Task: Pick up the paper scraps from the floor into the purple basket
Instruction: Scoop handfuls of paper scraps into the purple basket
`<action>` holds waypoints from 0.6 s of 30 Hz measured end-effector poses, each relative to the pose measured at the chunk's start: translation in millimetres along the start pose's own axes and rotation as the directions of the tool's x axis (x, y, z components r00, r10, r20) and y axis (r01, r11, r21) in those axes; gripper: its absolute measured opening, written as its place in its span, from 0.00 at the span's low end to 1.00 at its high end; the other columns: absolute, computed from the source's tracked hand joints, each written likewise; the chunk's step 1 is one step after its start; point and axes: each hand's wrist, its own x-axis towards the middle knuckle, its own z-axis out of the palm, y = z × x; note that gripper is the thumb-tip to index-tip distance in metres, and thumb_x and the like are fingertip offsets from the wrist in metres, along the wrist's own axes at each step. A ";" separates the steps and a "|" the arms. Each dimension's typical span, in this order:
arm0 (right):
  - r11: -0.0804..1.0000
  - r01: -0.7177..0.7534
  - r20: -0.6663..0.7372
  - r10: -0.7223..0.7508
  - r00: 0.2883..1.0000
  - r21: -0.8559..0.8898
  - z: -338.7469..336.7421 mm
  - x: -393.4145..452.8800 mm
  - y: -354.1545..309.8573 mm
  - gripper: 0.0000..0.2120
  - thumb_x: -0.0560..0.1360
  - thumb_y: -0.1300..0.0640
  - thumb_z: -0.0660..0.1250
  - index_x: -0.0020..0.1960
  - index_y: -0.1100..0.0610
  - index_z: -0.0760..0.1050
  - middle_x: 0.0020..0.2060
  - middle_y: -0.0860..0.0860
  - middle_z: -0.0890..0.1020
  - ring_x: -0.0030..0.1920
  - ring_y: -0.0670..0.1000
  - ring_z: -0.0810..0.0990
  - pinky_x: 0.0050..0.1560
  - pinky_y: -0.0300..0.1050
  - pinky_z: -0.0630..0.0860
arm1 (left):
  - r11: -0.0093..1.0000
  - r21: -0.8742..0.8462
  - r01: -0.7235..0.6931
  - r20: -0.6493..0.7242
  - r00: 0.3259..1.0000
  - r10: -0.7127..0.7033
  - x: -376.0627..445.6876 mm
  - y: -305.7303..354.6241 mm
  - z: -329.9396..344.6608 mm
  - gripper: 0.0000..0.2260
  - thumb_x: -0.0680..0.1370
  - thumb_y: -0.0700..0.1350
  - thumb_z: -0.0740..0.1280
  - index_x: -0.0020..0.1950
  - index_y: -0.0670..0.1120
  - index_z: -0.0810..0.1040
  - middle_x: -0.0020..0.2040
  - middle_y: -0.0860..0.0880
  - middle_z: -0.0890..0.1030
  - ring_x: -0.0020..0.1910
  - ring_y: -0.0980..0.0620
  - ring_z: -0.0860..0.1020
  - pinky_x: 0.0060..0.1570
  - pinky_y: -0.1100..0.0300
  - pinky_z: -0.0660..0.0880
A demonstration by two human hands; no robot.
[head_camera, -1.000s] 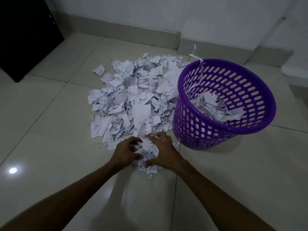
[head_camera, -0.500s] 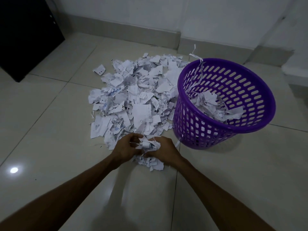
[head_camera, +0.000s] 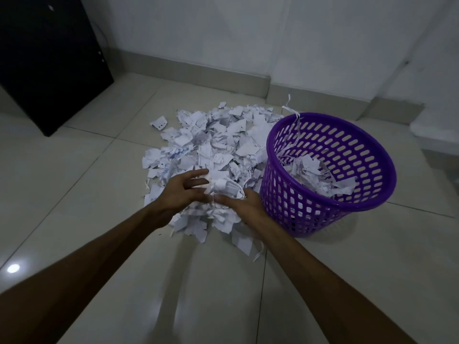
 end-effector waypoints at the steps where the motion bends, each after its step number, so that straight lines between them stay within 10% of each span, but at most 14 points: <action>1: 1.000 -0.005 -0.002 0.005 1.000 0.017 1.2 0.4 -5.6 0.14 0.68 0.61 0.79 0.52 0.53 0.81 0.41 0.44 0.85 0.38 0.38 0.83 0.37 0.30 0.77 | 1.000 -0.012 -0.008 -0.007 1.000 0.008 -0.1 4.7 -0.8 0.31 0.68 0.29 0.75 0.67 0.50 0.77 0.58 0.48 0.82 0.53 0.54 0.82 0.46 0.64 0.80; 6: 0.996 0.019 -0.015 -0.018 1.000 0.087 7.0 2.8 -45.2 0.21 0.65 0.57 0.81 0.57 0.54 0.82 0.49 0.49 0.86 0.52 0.49 0.85 0.59 0.51 0.79 | 0.994 -0.038 -0.106 -0.005 0.994 0.105 4.0 42.5 -4.4 0.27 0.70 0.27 0.71 0.66 0.45 0.77 0.57 0.48 0.83 0.52 0.53 0.83 0.46 0.63 0.80; 18: 0.993 0.113 -0.054 -0.112 0.992 0.015 -16.0 15.8 -169.7 0.26 0.61 0.52 0.83 0.56 0.57 0.81 0.48 0.55 0.86 0.50 0.57 0.85 0.53 0.62 0.81 | 0.950 -0.058 -0.307 -0.133 0.945 0.298 26.6 138.8 7.9 0.24 0.70 0.36 0.76 0.65 0.44 0.78 0.55 0.53 0.84 0.47 0.61 0.83 0.43 0.67 0.79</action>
